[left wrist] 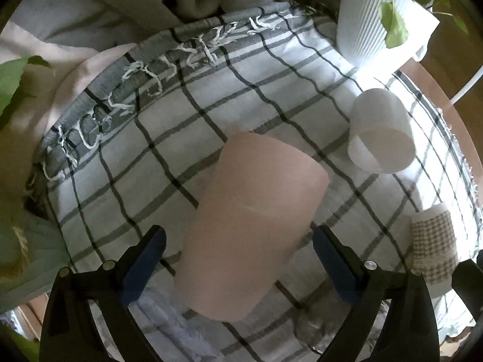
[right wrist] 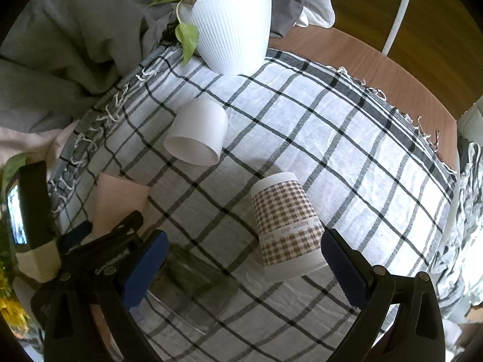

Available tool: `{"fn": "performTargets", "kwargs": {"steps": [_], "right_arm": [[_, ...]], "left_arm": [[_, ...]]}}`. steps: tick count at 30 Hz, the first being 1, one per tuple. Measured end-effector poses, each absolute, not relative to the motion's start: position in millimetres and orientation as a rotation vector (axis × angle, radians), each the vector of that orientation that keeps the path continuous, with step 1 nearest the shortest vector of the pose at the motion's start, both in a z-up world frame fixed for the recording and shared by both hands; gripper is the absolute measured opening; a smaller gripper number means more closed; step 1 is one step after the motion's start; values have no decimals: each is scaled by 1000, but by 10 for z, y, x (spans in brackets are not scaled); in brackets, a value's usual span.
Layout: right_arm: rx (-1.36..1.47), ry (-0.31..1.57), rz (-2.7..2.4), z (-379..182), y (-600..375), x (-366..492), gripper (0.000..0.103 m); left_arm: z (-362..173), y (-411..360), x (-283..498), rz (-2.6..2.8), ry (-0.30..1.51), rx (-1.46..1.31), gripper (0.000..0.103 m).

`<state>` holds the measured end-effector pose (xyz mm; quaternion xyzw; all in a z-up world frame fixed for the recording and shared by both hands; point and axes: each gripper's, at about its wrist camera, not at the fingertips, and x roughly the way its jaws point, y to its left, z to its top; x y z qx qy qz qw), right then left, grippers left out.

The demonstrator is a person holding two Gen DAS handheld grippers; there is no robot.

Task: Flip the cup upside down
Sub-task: 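Reach the left tool to the pink cup lying on its side and grasp it, then lift the pink cup with the left tool and carry it toward the right tool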

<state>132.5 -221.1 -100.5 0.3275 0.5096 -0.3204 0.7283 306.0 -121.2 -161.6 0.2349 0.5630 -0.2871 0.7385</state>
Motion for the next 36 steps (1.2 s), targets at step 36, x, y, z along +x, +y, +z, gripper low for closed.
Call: {"fn": "performTargets", "kwargs": {"steps": [36], "right_arm": [[712,1053,-636,-739,-2414,876,102]], "left_arm": [[-728,-932,2332,-532,1155,316,79]]}}
